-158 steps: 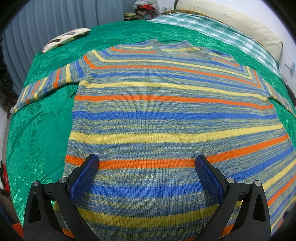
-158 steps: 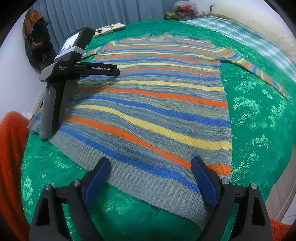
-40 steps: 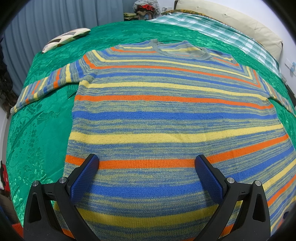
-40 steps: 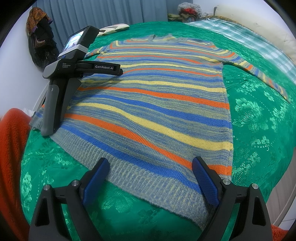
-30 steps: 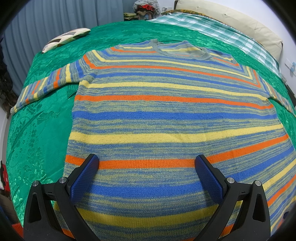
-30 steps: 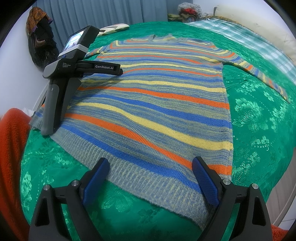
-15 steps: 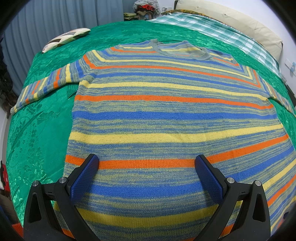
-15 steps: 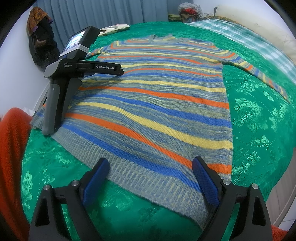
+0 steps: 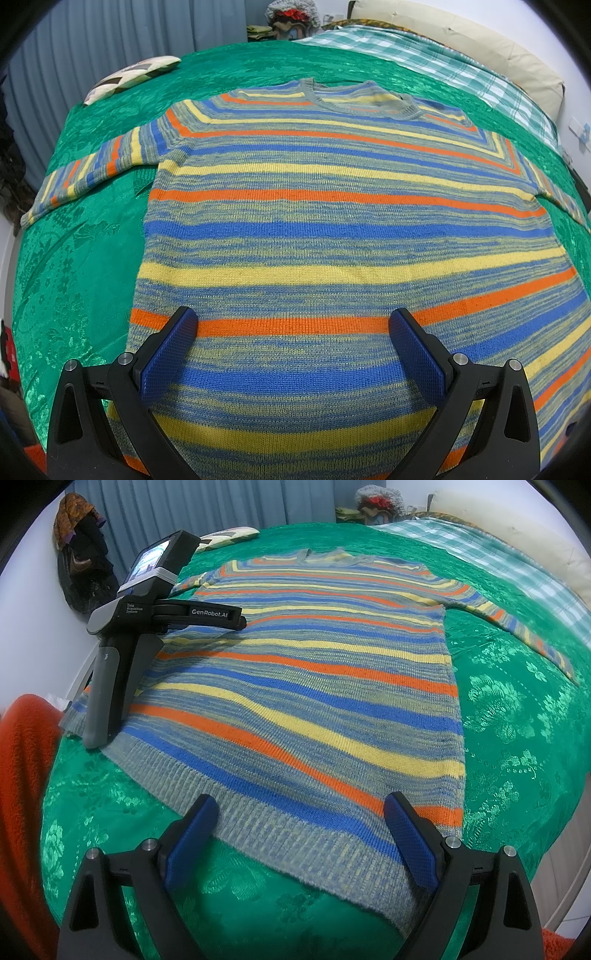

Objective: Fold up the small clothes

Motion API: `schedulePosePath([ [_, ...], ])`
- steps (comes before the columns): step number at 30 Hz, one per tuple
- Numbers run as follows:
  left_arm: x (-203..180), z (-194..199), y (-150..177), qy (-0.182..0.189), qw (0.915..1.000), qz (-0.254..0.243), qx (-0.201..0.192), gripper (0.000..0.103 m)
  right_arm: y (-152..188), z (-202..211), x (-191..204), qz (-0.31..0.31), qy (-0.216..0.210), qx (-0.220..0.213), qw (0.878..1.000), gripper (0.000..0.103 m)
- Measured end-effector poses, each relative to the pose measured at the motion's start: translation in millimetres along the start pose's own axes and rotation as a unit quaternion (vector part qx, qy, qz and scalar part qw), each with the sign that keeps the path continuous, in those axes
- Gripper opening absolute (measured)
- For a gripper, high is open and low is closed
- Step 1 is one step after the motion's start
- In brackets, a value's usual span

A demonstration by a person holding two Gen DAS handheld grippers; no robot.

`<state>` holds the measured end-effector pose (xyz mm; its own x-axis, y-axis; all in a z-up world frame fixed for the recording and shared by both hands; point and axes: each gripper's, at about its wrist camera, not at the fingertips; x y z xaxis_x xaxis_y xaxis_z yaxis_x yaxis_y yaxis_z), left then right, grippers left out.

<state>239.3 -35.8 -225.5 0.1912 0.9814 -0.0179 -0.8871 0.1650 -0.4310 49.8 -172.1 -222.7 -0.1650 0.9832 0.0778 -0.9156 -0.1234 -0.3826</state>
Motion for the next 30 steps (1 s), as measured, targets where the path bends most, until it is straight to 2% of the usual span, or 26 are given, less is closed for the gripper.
schedulePosePath([
  [30,-0.8,0.1,0.3,0.000,1.0000,0.000,0.000,0.103,1.2,0.2,-0.7,0.000,-0.002,-0.001,1.000,0.092],
])
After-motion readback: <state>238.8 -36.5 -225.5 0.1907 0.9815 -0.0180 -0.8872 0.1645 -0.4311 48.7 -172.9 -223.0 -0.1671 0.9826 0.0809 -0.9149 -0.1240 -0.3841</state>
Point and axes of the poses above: each gripper's, at about its wrist camera, not at the fingertips, and z roughly against the way its jaws point, x to its left, y to its underside, and after that the axes turned 10 degrees about x, right-handed
